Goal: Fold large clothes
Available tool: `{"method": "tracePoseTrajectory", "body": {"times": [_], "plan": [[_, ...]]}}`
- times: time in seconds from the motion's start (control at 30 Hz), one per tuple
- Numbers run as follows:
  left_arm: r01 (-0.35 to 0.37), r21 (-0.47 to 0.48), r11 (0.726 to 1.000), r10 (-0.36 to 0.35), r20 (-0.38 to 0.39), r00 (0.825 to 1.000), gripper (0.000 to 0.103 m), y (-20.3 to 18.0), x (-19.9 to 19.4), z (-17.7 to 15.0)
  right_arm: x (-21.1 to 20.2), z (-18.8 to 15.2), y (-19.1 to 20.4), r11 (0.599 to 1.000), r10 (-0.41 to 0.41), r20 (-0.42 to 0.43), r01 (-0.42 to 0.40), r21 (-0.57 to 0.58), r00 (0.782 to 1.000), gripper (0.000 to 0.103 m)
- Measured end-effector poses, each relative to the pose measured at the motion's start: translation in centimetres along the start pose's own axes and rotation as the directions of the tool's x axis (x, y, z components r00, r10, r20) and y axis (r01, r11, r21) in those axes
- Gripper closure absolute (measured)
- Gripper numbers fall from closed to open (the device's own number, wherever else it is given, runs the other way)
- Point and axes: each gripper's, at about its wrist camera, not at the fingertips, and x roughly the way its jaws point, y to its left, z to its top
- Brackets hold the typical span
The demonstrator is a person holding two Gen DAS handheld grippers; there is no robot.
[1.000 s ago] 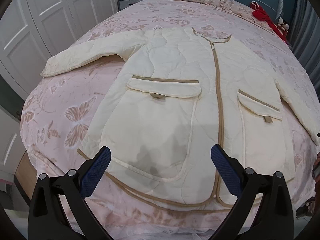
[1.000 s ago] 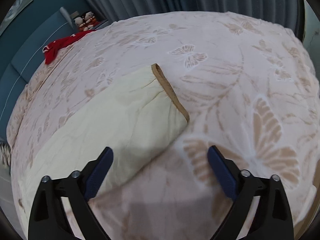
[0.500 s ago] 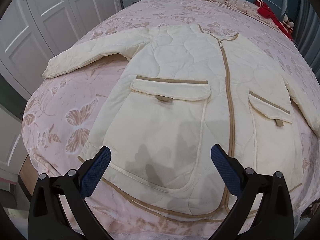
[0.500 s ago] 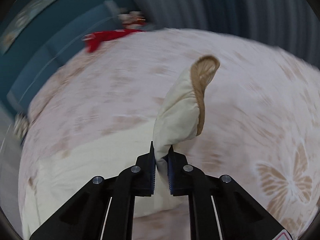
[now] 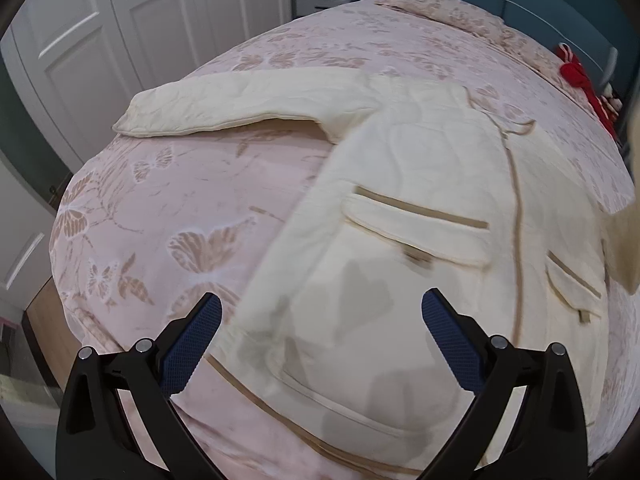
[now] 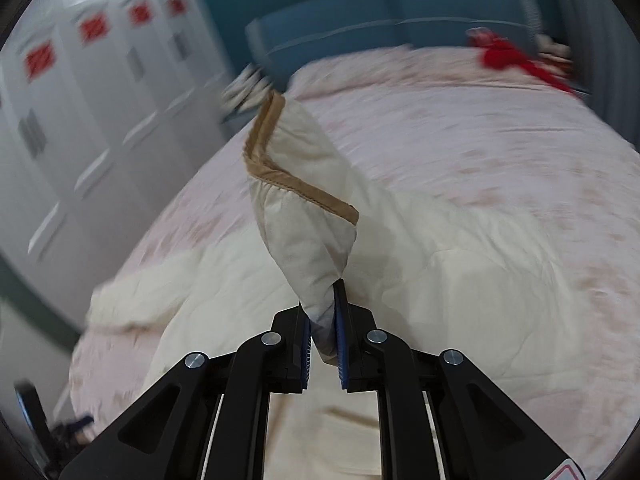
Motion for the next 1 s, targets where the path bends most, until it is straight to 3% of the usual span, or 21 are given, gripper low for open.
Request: {"method": "tracePoseTrajectory", "body": {"times": [0.1, 0.2, 0.23, 0.33, 0.4, 0.5, 0.57, 0.63, 0.73, 0.8, 0.83, 0.87, 0.9, 0.93, 0.97, 1.0], "plan": [[-0.011, -0.014, 1.0, 0.011, 0.011, 1.0, 0.005, 1.4, 0.9, 1.6, 4.1, -1.6, 4.4, 0.998, 0.041, -0.1, -0.046, -0.051, 0.994, 0.074], [0.019, -0.049, 0.999, -0.018, 0.012, 1.0, 0.005, 2.4, 1.4, 2.9, 3.7, -2.8, 6.7, 0.995, 0.065, -0.095, -0.072, -0.068, 0.993, 0.061], [0.056, -0.067, 0.996, -0.055, 0.014, 0.998, 0.005, 2.7, 1.6, 3.5, 2.9, -3.0, 6.7, 0.996, 0.057, -0.073, -0.062, -0.066, 0.996, 0.052], [0.191, -0.12, 0.974, -0.191, 0.011, 0.982, 0.005, 2.7, 2.4, 5.2, 0.0, -4.8, 5.2, 1.0, 0.023, -0.019, -0.023, -0.016, 1.0, 0.045], [0.279, -0.14, 0.95, -0.282, 0.0, 0.96, 0.005, 1.9, 3.2, 6.2, -1.9, -6.6, 2.4, 0.997, -0.019, -0.013, 0.02, 0.076, 1.0, 0.045], [0.396, -0.162, 0.904, -0.41, -0.058, 0.91, 0.005, -1.2, 5.4, 7.0, -3.6, -9.5, -2.6, 0.97, -0.072, -0.047, 0.081, 0.23, 0.996, 0.044], [0.462, -0.209, 0.862, -0.491, -0.117, 0.864, 0.005, -3.7, 7.4, 7.0, -4.7, -11.5, -6.0, 0.942, -0.103, -0.077, 0.122, 0.312, 0.992, 0.044], [0.481, -0.263, 0.836, -0.532, -0.178, 0.828, 0.006, -5.8, 9.5, 6.7, -5.1, -12.9, -7.9, 0.924, -0.14, -0.098, 0.165, 0.345, 0.985, 0.044], [0.487, -0.339, 0.805, -0.575, -0.237, 0.783, 0.016, -8.0, 11.5, 5.7, -5.3, -14.0, -10.3, 0.906, -0.174, -0.115, 0.205, 0.372, 0.978, 0.044], [0.481, -0.382, 0.79, -0.587, -0.241, 0.773, 0.032, -8.6, 11.8, 5.2, -5.1, -14.3, -11.6, 0.896, -0.181, -0.11, 0.21, 0.392, 0.977, 0.044], [0.486, -0.388, 0.783, -0.595, -0.24, 0.767, 0.054, -8.7, 11.9, 5.2, -4.9, -14.2, -12.4, 0.886, -0.174, -0.101, 0.2, 0.417, 0.98, 0.044], [0.508, -0.392, 0.767, -0.618, -0.24, 0.749, 0.084, -8.9, 12.0, 5.4, -4.8, -14.2, -13.1, 0.879, -0.163, -0.093, 0.187, 0.438, 0.982, 0.044], [0.516, -0.394, 0.76, -0.628, -0.241, 0.74, 0.094, -9.0, 12.1, 5.3, -4.5, -14.0, -13.7, 0.87, -0.149, -0.083, 0.17, 0.463, 0.985, 0.044], [0.526, -0.402, 0.749, -0.639, -0.229, 0.735, 0.095, -8.7, 11.9, 5.9, -4.2, -13.5, -14.2, 0.865, -0.135, -0.073, 0.153, 0.478, 0.988, 0.044], [0.538, -0.391, 0.747, -0.64, -0.202, 0.741, 0.096, -8.4, 11.3, 6.8, -3.9, -13.3, -14.4, 0.863, -0.13, -0.066, 0.146, 0.484, 0.989, 0.044], [0.548, -0.357, 0.756, -0.629, -0.168, 0.759, 0.097, -8.1, 10.4, 8.0, -3.4, -12.9, -14.7, 0.861, -0.131, -0.061, 0.144, 0.487, 0.989, 0.044]]}}
